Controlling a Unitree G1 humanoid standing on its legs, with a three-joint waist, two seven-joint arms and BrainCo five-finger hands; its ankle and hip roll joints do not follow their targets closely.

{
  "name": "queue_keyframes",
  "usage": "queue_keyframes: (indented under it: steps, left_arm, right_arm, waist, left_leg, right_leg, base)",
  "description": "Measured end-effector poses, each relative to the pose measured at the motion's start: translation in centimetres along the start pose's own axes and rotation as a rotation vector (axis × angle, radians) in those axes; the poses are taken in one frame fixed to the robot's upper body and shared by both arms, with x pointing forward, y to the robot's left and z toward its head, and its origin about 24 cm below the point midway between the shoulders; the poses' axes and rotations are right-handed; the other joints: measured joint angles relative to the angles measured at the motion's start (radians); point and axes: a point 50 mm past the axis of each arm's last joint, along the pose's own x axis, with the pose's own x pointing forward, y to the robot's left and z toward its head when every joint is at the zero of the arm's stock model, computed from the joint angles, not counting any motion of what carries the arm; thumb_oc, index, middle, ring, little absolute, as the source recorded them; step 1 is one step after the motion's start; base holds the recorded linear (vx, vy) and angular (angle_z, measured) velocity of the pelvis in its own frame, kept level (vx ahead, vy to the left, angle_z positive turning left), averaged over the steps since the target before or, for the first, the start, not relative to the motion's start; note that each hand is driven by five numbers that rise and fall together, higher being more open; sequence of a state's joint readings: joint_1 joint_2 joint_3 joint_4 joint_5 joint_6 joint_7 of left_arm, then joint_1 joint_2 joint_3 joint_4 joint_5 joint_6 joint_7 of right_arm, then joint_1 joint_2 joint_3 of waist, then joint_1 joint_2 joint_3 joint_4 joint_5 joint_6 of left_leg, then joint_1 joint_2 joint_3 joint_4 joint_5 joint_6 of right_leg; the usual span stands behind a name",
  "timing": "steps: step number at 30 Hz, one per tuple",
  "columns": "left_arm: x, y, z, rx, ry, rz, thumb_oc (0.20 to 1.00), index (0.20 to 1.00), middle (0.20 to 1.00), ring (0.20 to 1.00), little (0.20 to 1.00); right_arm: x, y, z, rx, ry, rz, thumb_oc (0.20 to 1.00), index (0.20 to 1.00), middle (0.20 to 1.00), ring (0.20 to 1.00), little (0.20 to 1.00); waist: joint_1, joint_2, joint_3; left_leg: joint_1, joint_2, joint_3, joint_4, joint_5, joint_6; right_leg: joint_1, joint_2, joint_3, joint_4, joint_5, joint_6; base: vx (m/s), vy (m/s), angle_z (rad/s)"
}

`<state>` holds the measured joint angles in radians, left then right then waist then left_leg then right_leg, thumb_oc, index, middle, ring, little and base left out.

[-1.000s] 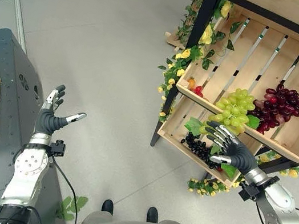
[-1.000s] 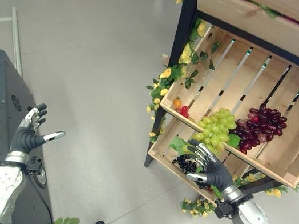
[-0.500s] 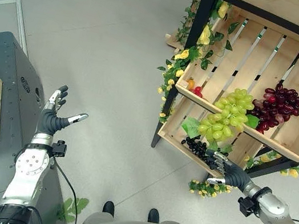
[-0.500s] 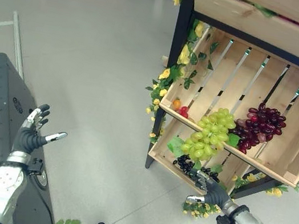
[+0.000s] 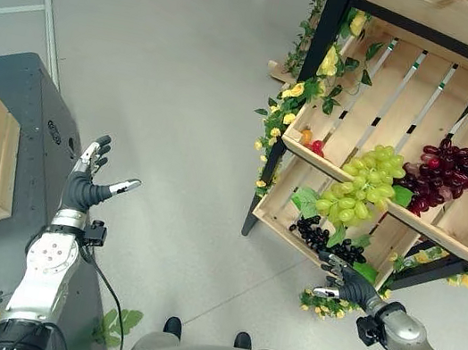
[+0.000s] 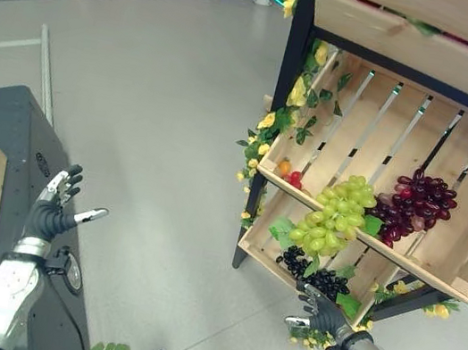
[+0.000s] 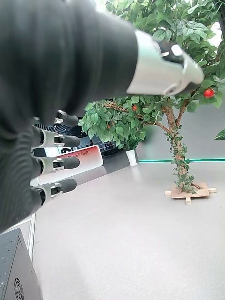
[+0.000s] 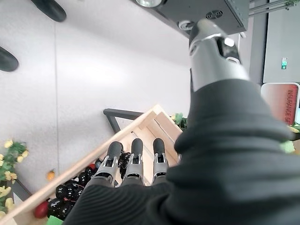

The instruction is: Pick up the fruits from the basket on one side to the basket on the other side

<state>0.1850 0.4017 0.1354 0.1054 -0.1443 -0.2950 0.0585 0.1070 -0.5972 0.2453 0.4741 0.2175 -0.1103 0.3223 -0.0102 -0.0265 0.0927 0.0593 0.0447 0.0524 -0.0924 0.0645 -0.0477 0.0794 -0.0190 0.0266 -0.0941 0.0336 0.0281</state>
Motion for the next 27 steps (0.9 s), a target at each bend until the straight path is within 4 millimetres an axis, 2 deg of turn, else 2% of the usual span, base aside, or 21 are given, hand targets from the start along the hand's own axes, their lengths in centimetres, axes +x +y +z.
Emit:
queue_keyframes:
  steps: [6,10,21,27]
  left_arm:
    - [0.0,0.0,0.0,-0.006,0.001,0.001,1.000,1.000,1.000,1.000,1.000]
    - [0.0,0.0,0.0,-0.007,0.002,0.002,1.000,1.000,1.000,1.000,1.000]
    - [0.0,-0.1,-0.1,-0.008,0.002,0.011,1.000,1.000,1.000,1.000,1.000]
    - [-0.1,-0.2,-0.1,-0.013,0.004,0.015,1.000,1.000,1.000,1.000,1.000]
  right_arm:
    - [0.2,-0.7,0.7,0.037,-0.044,-0.119,1.000,1.000,1.000,1.000,1.000]
    - [0.3,-1.0,1.9,0.067,-0.124,-0.193,1.000,1.000,1.000,1.000,1.000]
    - [0.2,-0.7,4.7,0.044,-0.266,-0.197,1.000,1.000,1.000,1.000,1.000]
    - [-0.7,-1.7,5.8,0.046,-0.324,-0.244,1.000,1.000,1.000,1.000,1.000]
  waist:
    - [0.001,-0.001,-0.002]
    - [0.000,0.000,-0.003]
    - [-0.001,0.002,-0.006]
    - [-0.002,0.003,-0.006]
  left_leg:
    - [0.000,0.000,-0.001,0.000,0.000,0.000]
    - [0.000,0.000,0.000,0.000,0.000,0.000]
    - [0.000,0.000,0.000,0.000,0.000,0.000]
    - [0.000,0.000,0.001,0.000,0.000,0.000]
  right_leg:
    - [0.001,0.000,-0.001,-0.001,0.000,0.000]
    - [0.001,0.000,-0.001,-0.001,0.000,0.000]
    - [0.001,0.000,0.000,-0.001,0.000,0.000]
    - [-0.001,0.000,0.007,0.000,0.000,0.000]
  base:
    - [0.01,0.000,0.00]
    - [0.00,0.000,0.00]
    - [0.00,0.000,0.00]
    - [0.00,0.000,0.00]
